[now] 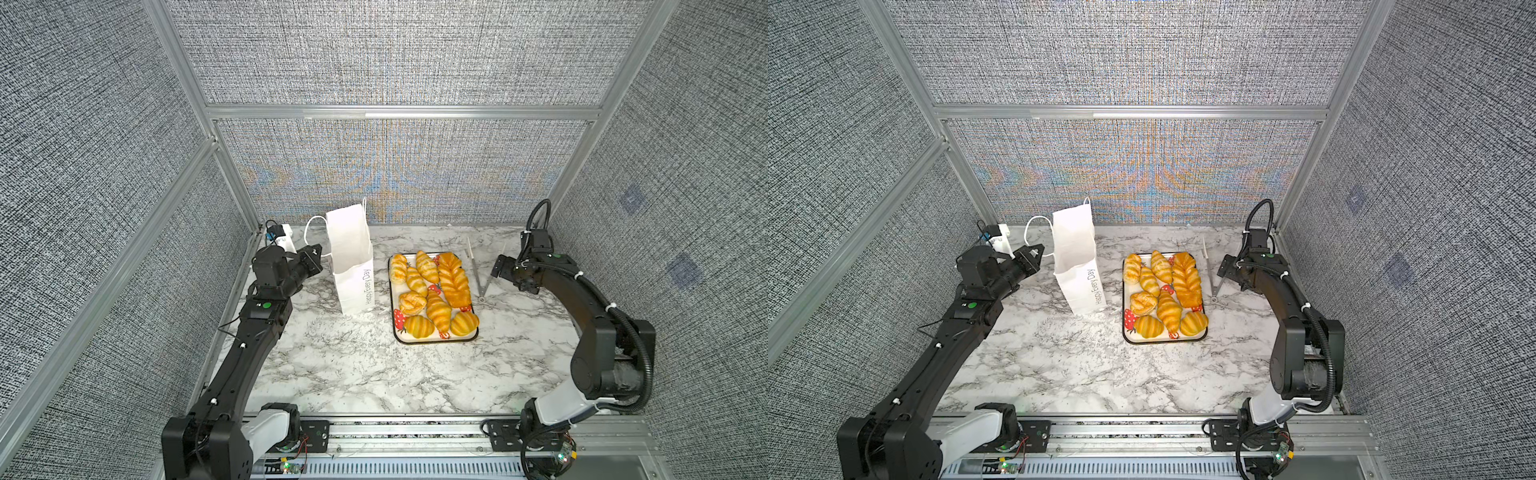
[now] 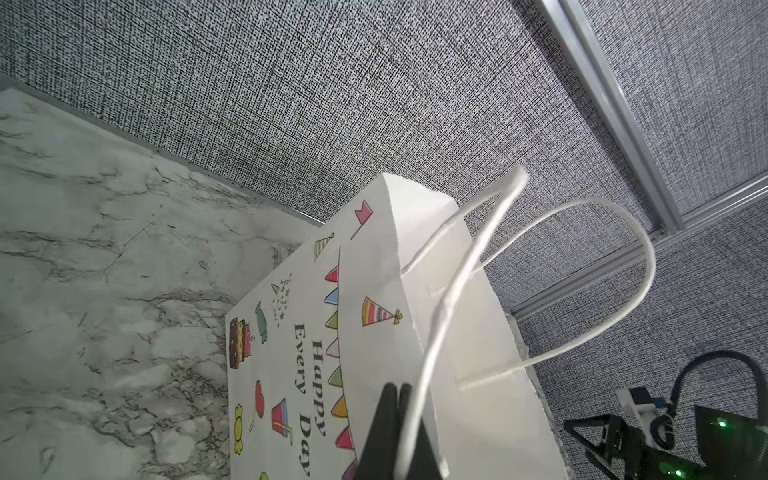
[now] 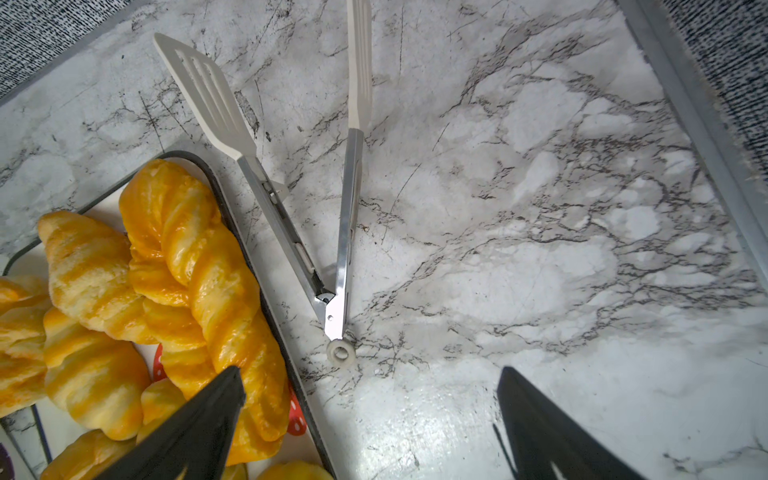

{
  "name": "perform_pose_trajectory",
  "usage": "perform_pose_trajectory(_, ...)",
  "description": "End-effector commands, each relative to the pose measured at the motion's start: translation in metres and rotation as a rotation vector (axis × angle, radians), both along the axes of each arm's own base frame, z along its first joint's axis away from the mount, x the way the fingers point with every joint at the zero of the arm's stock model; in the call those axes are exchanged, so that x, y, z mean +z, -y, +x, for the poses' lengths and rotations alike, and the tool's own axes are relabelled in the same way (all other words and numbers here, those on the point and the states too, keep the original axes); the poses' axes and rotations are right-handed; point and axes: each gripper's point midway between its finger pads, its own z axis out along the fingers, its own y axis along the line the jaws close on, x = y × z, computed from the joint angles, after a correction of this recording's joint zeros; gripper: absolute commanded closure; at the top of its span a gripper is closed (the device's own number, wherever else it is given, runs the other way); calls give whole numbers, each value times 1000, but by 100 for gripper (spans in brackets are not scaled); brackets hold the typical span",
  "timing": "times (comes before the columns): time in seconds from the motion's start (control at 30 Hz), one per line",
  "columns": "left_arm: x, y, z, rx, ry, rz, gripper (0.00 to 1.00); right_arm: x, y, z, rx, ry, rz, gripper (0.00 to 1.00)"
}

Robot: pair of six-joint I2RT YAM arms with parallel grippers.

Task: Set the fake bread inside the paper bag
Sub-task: 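Raise the left gripper to the paper bag while the right nears the tongs, then grasp the bag's near edge with the left gripper while the right grasps the tongs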

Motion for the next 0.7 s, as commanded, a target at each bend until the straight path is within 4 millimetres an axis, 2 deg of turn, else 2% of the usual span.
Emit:
perform_pose_trajectory(0.0,21,-9,-4,61,71,-54,100,-2,-4,4,1,-1,27,4)
perform_pose_trajectory(0.1,23,-13,-10,81,86,-69,100,-8,-7,7,9,-19,39,4)
perform_pose_trajectory(0.43,5,-16,-15,94,55,-55,100,-20,-10,14,33,-47,45,3)
perform_pose_trajectory(0.67,-2,-13,-19,75,43,-56,100,-41,-17,35,82,-92,70,3)
